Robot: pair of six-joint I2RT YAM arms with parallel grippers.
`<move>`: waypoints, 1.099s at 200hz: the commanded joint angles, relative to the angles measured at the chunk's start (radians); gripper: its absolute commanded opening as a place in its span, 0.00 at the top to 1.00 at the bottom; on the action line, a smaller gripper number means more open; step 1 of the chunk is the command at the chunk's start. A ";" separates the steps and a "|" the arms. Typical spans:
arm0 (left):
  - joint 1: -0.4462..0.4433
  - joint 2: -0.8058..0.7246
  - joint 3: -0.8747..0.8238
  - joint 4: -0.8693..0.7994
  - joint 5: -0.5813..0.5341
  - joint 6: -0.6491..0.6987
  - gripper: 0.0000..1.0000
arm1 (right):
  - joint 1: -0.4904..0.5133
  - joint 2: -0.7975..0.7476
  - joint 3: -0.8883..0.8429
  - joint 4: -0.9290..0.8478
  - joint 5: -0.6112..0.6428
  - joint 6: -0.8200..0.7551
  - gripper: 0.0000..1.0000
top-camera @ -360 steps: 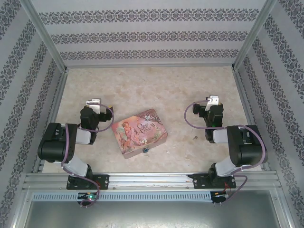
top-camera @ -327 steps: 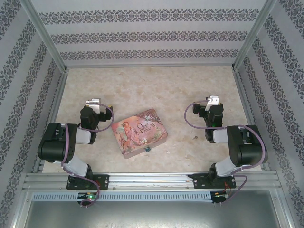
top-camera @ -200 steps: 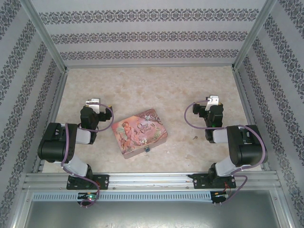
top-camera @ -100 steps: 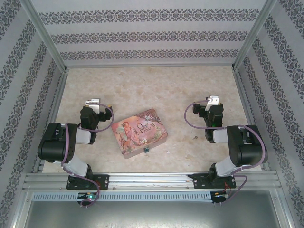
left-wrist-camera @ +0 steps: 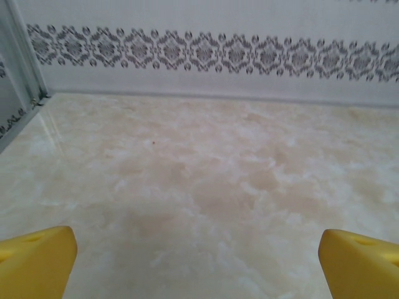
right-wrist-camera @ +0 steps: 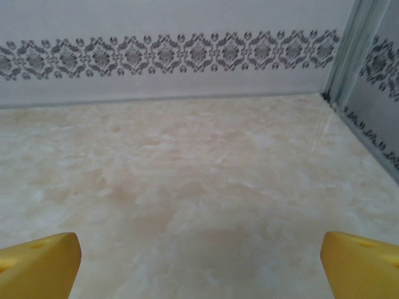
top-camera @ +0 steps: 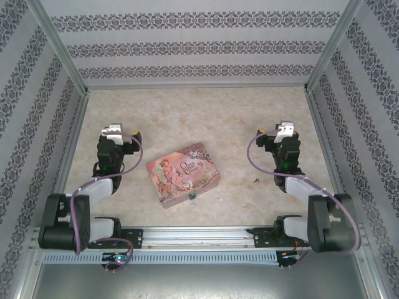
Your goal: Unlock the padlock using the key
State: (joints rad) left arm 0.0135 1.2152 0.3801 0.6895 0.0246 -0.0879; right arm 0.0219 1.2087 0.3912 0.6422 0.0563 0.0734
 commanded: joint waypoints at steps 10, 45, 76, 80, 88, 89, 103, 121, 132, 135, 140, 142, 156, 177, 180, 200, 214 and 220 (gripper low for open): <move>0.011 -0.123 0.143 -0.464 -0.005 -0.191 0.01 | 0.003 -0.098 0.123 -0.347 -0.160 0.089 0.02; 0.017 -0.174 0.245 -0.842 0.110 -0.358 0.01 | 0.011 -0.124 0.197 -0.511 -0.373 0.208 0.02; 0.017 -0.242 0.217 -1.000 0.282 -0.483 0.01 | 0.060 -0.105 0.269 -0.663 -0.488 0.273 0.02; 0.017 -0.250 0.213 -1.022 0.303 -0.499 0.01 | 0.068 -0.101 0.277 -0.678 -0.503 0.281 0.02; 0.017 -0.270 0.206 -1.062 0.337 -0.525 0.01 | 0.084 -0.091 0.288 -0.704 -0.530 0.294 0.02; 0.017 -0.273 0.205 -1.068 0.342 -0.529 0.01 | 0.086 -0.089 0.290 -0.706 -0.534 0.297 0.02; 0.017 -0.310 0.200 -1.150 0.374 -0.574 0.01 | 0.121 -0.069 0.302 -0.728 -0.584 0.339 0.02; 0.016 -0.347 0.212 -1.250 0.407 -0.596 0.00 | 0.167 -0.037 0.308 -0.731 -0.624 0.399 0.02; 0.013 -0.364 0.227 -1.303 0.428 -0.604 0.00 | 0.189 -0.011 0.315 -0.736 -0.641 0.441 0.02; 0.013 -0.368 0.231 -1.314 0.437 -0.605 0.00 | 0.196 -0.004 0.318 -0.739 -0.643 0.451 0.01; 0.011 -0.375 0.236 -1.330 0.450 -0.607 0.00 | 0.205 0.009 0.324 -0.745 -0.646 0.467 0.02; 0.010 -0.377 0.238 -1.338 0.455 -0.609 0.00 | 0.208 0.014 0.326 -0.749 -0.648 0.473 0.01; 0.002 -0.403 0.249 -1.374 0.480 -0.624 0.00 | 0.234 0.049 0.339 -0.769 -0.668 0.500 0.02; -0.015 -0.432 0.244 -1.392 0.525 -0.657 0.00 | 0.280 0.095 0.356 -0.793 -0.689 0.515 0.01; -0.020 -0.435 0.240 -1.392 0.533 -0.662 0.00 | 0.289 0.101 0.357 -0.796 -0.690 0.516 0.02; -0.048 -0.442 0.211 -1.369 0.585 -0.700 0.00 | 0.329 0.133 0.364 -0.809 -0.693 0.523 0.01; -0.080 -0.438 0.181 -1.329 0.606 -0.724 0.00 | 0.352 0.155 0.366 -0.806 -0.696 0.533 0.01; -0.096 -0.434 0.169 -1.306 0.608 -0.736 0.00 | 0.362 0.164 0.368 -0.805 -0.700 0.535 0.02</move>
State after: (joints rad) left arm -0.0349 0.7830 0.5903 -0.6353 0.5625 -0.7517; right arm 0.3508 1.3430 0.7300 -0.1398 -0.6086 0.5774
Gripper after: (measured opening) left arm 0.994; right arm 0.985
